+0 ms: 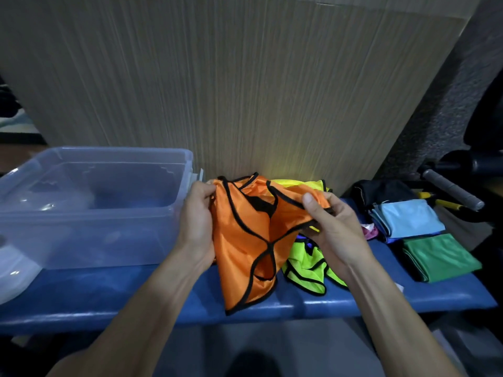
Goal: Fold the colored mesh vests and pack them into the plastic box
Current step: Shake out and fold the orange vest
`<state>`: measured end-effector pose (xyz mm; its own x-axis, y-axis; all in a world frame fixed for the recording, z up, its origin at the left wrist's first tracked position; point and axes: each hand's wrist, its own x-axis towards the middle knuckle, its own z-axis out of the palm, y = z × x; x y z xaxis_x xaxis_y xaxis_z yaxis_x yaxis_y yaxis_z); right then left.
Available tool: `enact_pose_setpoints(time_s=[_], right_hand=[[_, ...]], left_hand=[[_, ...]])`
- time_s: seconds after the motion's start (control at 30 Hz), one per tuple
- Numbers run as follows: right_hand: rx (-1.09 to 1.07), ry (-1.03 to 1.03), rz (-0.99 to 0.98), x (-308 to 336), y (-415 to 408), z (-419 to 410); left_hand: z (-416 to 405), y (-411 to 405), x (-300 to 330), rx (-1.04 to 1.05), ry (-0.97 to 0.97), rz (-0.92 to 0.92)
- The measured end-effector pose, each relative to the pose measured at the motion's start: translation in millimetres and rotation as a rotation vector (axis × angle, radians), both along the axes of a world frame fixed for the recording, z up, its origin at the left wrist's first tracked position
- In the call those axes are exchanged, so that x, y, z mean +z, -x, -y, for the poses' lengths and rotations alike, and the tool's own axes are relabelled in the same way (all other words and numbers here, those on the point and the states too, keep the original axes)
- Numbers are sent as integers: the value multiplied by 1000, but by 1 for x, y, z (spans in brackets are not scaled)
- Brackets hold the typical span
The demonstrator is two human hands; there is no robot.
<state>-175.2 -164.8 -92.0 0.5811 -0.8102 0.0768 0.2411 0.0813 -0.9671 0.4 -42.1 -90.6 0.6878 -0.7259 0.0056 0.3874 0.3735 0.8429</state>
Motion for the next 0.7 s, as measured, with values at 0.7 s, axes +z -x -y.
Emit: enact_pose_setpoints(time_s=[0.7], right_hand=[[-157,1114,-502,1,10,-9]], left_hand=[[4,8,6,-115,46,-51]])
